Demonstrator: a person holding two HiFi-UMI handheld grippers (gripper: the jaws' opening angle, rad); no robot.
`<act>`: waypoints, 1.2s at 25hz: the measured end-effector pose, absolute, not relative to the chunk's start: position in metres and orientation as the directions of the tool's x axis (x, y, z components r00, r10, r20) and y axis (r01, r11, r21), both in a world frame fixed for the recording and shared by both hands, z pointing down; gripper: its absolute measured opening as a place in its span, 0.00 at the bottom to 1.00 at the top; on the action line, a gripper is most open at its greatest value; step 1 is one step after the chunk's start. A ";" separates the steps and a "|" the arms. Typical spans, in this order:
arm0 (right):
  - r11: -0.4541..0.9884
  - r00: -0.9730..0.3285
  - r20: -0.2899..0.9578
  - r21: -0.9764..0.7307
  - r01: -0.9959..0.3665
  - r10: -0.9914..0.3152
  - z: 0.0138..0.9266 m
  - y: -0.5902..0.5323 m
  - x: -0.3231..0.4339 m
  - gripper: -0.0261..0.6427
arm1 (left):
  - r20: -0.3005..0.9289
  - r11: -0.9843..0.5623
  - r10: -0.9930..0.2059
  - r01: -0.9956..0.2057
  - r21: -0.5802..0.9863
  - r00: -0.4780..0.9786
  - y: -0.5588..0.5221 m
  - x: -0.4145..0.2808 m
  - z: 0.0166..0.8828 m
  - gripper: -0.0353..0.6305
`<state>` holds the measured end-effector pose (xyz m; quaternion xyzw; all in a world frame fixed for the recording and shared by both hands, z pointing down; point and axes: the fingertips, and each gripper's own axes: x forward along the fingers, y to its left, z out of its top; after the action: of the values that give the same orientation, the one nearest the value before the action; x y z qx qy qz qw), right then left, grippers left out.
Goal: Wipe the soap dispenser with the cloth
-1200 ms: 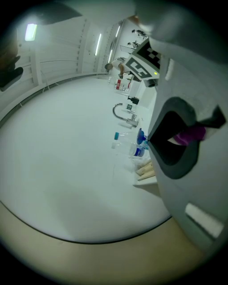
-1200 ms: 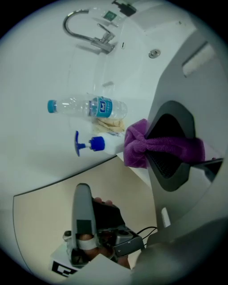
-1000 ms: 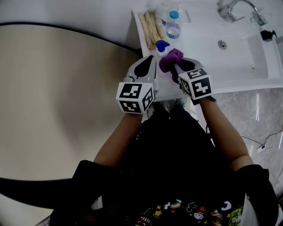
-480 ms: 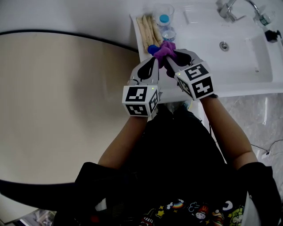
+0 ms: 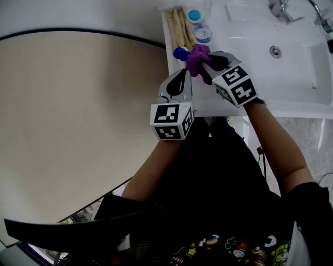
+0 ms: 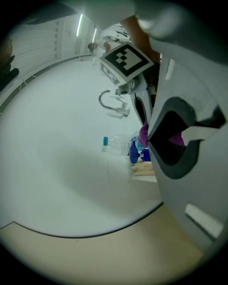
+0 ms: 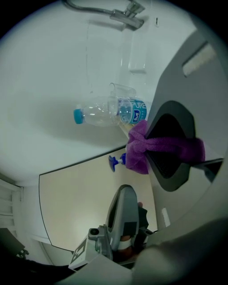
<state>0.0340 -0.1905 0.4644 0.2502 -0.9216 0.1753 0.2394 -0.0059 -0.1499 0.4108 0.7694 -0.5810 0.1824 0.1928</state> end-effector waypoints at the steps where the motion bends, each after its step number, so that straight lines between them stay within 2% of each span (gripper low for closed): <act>1: 0.814 -0.759 0.538 -0.210 -0.542 -0.367 0.471 -0.190 0.034 0.18 | 0.511 -0.245 -0.821 -0.966 0.085 0.254 -0.150 -0.006 0.413 0.05; 20: 0.861 -0.752 0.622 -0.240 -0.449 -0.219 0.539 -0.172 0.024 0.18 | 0.560 -0.275 -0.779 -0.956 0.101 0.283 -0.144 0.012 0.433 0.05; 30: 0.879 -0.830 0.489 -0.227 -0.419 -0.269 0.475 -0.179 0.022 0.18 | 0.539 -0.300 -0.787 -0.950 0.091 0.300 -0.144 0.011 0.423 0.05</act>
<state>0.0216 -0.1791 0.4746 0.1828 -0.9422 0.1646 0.2276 0.0111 -0.1444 0.4232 0.7807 -0.5561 0.2013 0.2015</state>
